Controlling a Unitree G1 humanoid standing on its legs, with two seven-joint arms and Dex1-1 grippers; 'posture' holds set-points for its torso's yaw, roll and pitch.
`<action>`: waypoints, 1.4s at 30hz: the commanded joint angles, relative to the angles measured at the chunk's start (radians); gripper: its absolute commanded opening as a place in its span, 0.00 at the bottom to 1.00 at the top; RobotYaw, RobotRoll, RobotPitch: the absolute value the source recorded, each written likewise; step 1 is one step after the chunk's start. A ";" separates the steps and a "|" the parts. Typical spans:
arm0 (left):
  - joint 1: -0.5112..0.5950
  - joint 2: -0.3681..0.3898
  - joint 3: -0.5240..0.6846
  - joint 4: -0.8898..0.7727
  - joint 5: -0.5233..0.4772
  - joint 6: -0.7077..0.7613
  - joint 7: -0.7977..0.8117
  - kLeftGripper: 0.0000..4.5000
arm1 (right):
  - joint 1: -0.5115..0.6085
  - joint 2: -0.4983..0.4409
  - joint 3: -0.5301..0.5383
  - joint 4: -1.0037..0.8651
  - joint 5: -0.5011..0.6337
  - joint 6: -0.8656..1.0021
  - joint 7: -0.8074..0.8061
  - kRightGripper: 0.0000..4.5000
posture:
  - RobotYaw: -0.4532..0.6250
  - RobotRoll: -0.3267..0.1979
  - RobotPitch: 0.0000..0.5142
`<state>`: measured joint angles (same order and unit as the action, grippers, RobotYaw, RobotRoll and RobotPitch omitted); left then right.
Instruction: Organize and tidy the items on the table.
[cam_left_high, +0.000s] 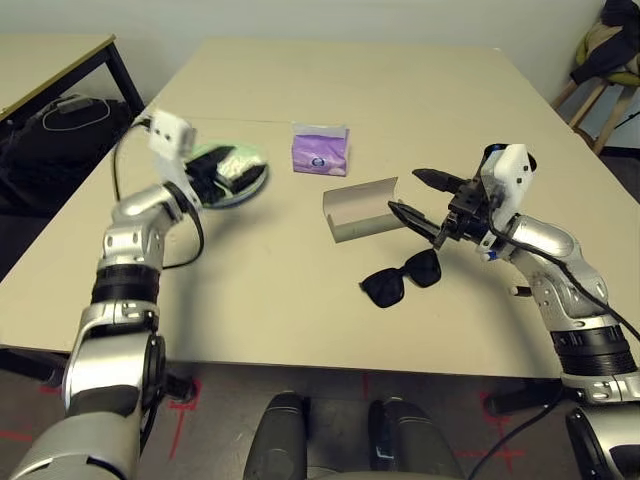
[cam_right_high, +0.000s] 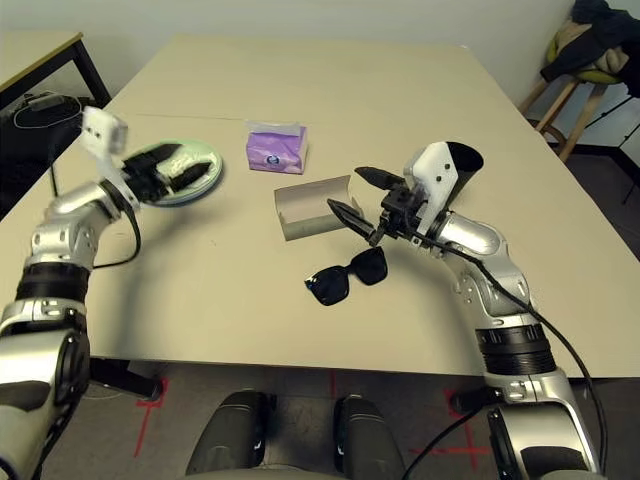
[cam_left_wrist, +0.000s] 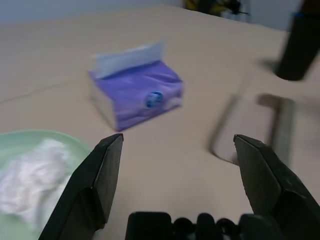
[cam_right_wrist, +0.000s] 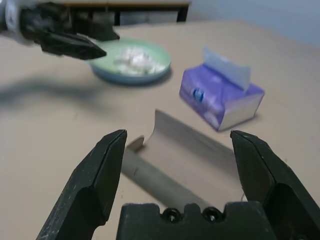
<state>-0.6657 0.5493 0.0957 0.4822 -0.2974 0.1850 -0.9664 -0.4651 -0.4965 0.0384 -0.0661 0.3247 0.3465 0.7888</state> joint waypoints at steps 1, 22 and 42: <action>0.048 0.015 -0.046 -0.094 -0.011 -0.019 -0.104 0.99 | -0.027 -0.091 0.050 -0.081 -0.030 0.135 0.033 1.00 | 0.61 0.62 0.20; 0.179 -0.025 -0.149 -0.286 -0.094 -0.070 -0.381 0.99 | -0.418 -0.414 0.519 -0.139 -0.315 0.310 0.464 1.00 | 0.64 0.62 0.32; 0.259 -0.019 -0.151 -0.398 -0.096 -0.029 -0.303 0.99 | -0.425 -0.363 0.593 -0.085 -0.568 -0.050 0.692 1.00 | 0.67 0.62 0.32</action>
<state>-0.4198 0.5233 -0.0417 0.1137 -0.3907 0.1517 -1.2694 -0.9024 -0.8592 0.6215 -0.1432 -0.2257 0.3101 1.4659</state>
